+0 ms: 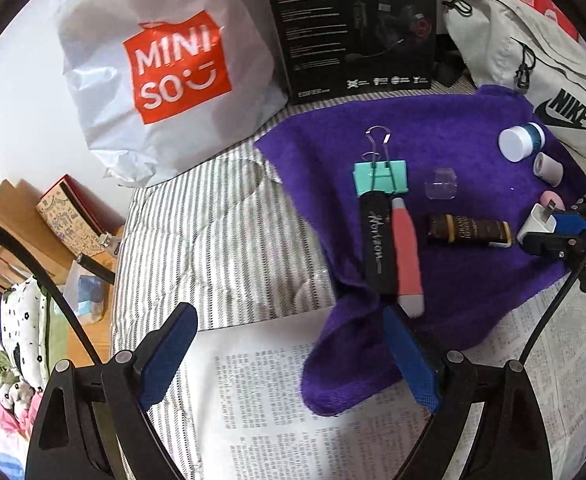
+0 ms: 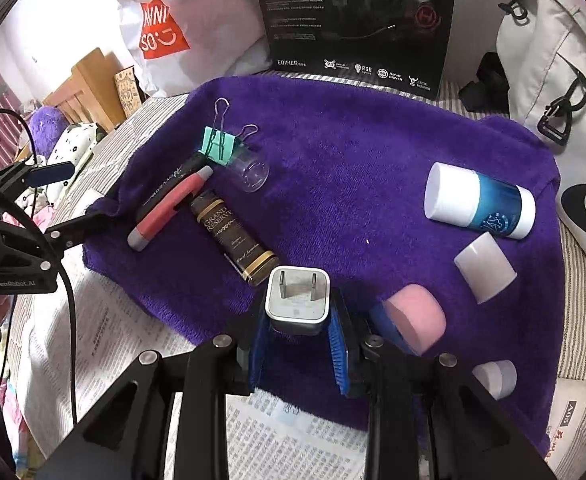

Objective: Organize rigid objects
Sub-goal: 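Open the left tool to release the bottle while the right tool releases the charger on the towel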

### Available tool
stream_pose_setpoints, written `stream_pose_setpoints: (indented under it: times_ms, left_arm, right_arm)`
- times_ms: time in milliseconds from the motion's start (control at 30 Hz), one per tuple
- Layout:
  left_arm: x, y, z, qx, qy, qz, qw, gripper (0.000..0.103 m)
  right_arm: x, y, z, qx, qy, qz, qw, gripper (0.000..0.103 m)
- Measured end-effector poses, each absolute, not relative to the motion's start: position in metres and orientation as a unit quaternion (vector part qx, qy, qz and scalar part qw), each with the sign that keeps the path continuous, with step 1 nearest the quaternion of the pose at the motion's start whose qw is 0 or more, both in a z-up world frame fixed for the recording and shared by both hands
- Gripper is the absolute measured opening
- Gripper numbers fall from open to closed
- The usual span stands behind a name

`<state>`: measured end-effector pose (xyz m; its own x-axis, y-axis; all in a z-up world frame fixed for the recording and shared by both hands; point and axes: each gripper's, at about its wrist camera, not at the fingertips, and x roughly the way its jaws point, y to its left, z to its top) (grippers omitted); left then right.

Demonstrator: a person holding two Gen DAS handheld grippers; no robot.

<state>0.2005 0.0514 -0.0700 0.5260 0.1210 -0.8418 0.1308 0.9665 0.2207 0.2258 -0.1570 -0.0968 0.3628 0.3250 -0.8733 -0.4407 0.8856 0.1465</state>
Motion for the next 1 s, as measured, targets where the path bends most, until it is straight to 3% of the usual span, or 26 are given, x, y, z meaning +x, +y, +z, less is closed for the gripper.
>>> stream_pose_setpoints:
  times_ms: [500, 633, 933, 1000]
  left_arm:
    - [0.197, 0.06, -0.068, 0.101, 0.485, -0.009, 0.869, 0.093]
    - [0.192, 0.063, -0.063, 0.091, 0.485, -0.012, 0.87, 0.093]
    - [0.173, 0.063, -0.051, 0.051, 0.482, -0.036, 0.874, 0.094]
    - [0.167, 0.059, -0.048, 0.045, 0.48, -0.041, 0.875, 0.094]
  right_arm:
    - [0.227, -0.157, -0.098, -0.058, 0.52, 0.234, 0.819, 0.03]
    - [0.227, -0.159, -0.096, -0.062, 0.52, 0.225, 0.821, 0.04]
    - [0.213, -0.175, -0.08, -0.047, 0.517, 0.217, 0.826, 0.05]
    - [0.205, -0.179, -0.072, -0.043, 0.51, 0.214, 0.832, 0.057]
